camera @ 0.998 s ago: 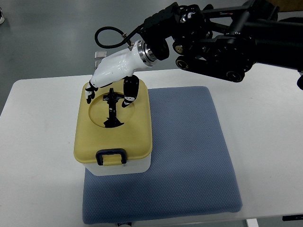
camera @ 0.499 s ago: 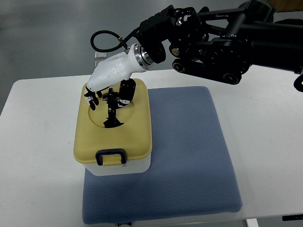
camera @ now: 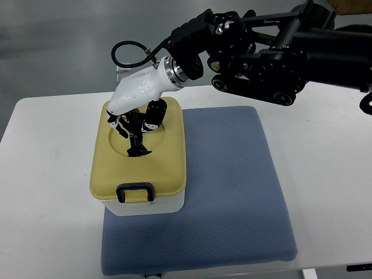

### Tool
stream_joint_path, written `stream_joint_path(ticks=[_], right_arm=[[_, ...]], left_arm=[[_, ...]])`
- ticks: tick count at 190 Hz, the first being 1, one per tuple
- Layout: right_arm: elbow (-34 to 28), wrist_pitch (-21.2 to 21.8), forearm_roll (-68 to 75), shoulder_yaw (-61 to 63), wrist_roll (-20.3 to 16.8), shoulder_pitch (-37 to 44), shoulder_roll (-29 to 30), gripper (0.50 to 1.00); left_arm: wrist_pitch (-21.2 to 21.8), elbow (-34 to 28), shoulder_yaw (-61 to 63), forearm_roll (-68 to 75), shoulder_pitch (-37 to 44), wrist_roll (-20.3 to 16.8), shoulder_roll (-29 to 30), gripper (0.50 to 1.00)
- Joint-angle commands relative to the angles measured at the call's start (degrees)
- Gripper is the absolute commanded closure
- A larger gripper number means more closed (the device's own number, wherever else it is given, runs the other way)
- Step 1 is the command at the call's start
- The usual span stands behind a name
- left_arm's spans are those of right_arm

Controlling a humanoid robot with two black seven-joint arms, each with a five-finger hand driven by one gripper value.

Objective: Open white storage box with right hand
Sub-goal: 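Close the right hand's fingers around the black lid handle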

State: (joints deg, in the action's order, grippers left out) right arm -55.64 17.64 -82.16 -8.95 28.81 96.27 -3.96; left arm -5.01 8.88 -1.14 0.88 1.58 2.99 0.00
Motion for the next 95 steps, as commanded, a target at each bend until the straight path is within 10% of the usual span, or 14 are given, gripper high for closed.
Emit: stream_joint_path(ticks=[1,95], right_arm=[[0.00,-0.50,-0.02,-0.01,0.01,-0.12,0.01,0.961],[-0.35,-0.59,-0.11,-0.01,3.00,1.55,-0.78,1.000]], left_arm=[[0.00,0.00,0.00,0.00,0.00,0.00,0.00,0.500],[0.00,0.00,0.00,0.00,0.00,0.00,0.00,0.500]])
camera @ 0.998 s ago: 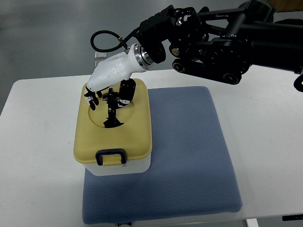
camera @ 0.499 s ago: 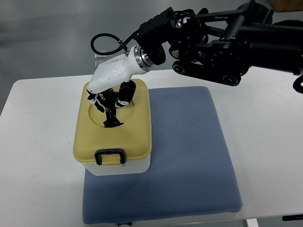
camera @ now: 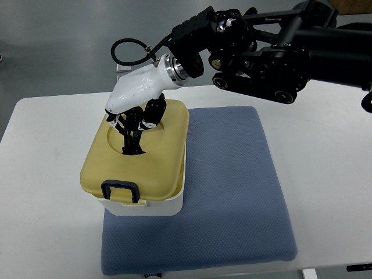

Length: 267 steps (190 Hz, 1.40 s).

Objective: Open white storage box with right hand
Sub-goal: 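Close the right hand's fingers around the black lid handle, then lift the yellow lid off the white box with the right hand, then carry the lid beside the box and lower it onto the mat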

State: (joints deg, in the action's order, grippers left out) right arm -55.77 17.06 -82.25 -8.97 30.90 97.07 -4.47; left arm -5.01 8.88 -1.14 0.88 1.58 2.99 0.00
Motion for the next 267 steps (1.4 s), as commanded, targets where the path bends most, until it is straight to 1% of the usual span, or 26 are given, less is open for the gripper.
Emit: stream_joint_path(ticks=[1,28,50,101,144,196,213,267], right_arm=[[-0.22,0.00,-0.01,0.00,0.91,0.76,-0.28,1.000],[-0.31,-0.18,-0.01,0.27,1.97,2.16,-0.63,1.000],[-0.31,-0.53,-0.01,0.71,1.97,3.39,-1.16,1.000],[-0.39,-0.44,0.16,0.88,2.58,6.03,-5.11,1.000],[-0.31,-0.36,0.60,1.58,2.76,6.38,-10.39,1.000],[-0.39,0.08,1.04,2.20,2.85,4.80,-16.45,1.000],[-0.31,-0.27,1.13,2.82,3.99,3.92,-18.12,1.000],[-0.31,-1.06,0.78,4.05,4.10,-1.00,-24.19,1.000]], left_arm=[[0.00,0.00,0.00,0.00,0.00,0.00,0.00,0.500],[0.00,0.00,0.00,0.00,0.00,0.00,0.00,0.500],[0.00,0.00,0.00,0.00,0.00,0.00,0.00,0.500],[0.00,0.00,0.00,0.00,0.00,0.00,0.00,0.500],[0.00,0.00,0.00,0.00,0.00,0.00,0.00,0.500],[0.00,0.00,0.00,0.00,0.00,0.00,0.00,0.500],[0.00,0.00,0.00,0.00,0.00,0.00,0.00,0.500],[0.00,0.00,0.00,0.00,0.00,0.00,0.00,0.500]])
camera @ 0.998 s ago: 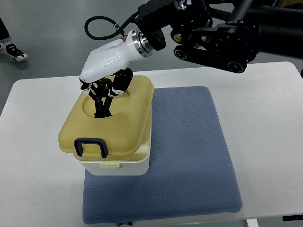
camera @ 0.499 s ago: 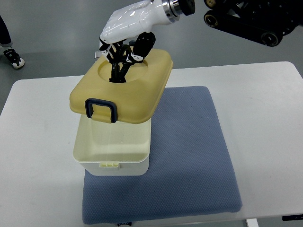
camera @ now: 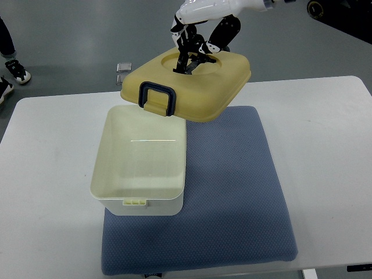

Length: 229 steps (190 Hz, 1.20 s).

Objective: Open white storage box with right hand
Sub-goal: 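Carry the lid beside the box and lower it onto the mat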

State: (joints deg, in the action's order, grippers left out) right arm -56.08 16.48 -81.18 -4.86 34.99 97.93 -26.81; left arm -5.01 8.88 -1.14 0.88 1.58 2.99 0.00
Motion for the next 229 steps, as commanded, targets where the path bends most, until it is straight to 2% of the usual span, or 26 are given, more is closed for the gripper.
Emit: stream_joint_path(ticks=[1,98,143,197,229], right_arm=[[0.00,-0.49,-0.29,-0.06,0.01,-1.87,-1.84,1.000],[0.00,-9.19,-7.85,-0.85,0.01,-11.71,-6.68,1.000],[0.62,-11.47,-10.49,-0.94,0.01,-14.96,-6.68,1.000],[1.15,-11.65,-10.93,-0.94,0.01,-16.72,-6.41,1.000],[2.99,-13.58,-11.63,-1.03,0.01,-18.83,-5.80,1.000]], left_arm=[[0.00,0.00,0.00,0.00,0.00,0.00,0.00,0.500],[0.00,0.00,-0.09,0.00,0.00,0.00,0.00,0.500],[0.00,0.00,0.00,0.00,0.00,0.00,0.00,0.500],[0.09,0.00,0.00,0.00,0.00,0.00,0.00,0.500],[0.00,0.00,0.00,0.00,0.00,0.00,0.00,0.500]])
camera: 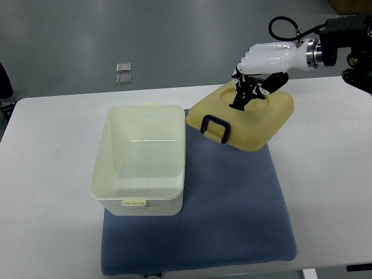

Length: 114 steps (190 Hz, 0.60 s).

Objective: Open white storage box with right hand
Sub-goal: 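Carry the lid beside the box and lower it onto the mat, then open the right hand and release the lid handle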

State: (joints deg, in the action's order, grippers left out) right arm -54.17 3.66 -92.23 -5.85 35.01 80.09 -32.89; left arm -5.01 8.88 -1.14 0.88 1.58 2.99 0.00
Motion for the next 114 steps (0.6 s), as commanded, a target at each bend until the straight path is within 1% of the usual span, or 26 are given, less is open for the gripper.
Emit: stream_joint_path(ticks=[1,40,82,114], right_arm=[[1.09,-0.76,-0.58,-0.04,-0.01,-0.99,0.29,1.000],[1.26,-0.94,-0.58,-0.04,-0.01,-1.78,0.38,1.000],[1.35,-3.40,-0.67,-0.83,-0.01,-3.71,1.08,1.000],[2.67,-5.60,-0.76,-1.27,-0.01,-5.47,1.78,1.000]], left_arm=[[0.00,0.00,0.00,0.00,0.00,0.00,0.00,0.500],[0.00,0.00,0.00,0.00,0.00,0.00,0.00,0.500],[0.00,0.00,0.00,0.00,0.00,0.00,0.00,0.500],[0.00,0.00,0.00,0.00,0.00,0.00,0.00,0.500]])
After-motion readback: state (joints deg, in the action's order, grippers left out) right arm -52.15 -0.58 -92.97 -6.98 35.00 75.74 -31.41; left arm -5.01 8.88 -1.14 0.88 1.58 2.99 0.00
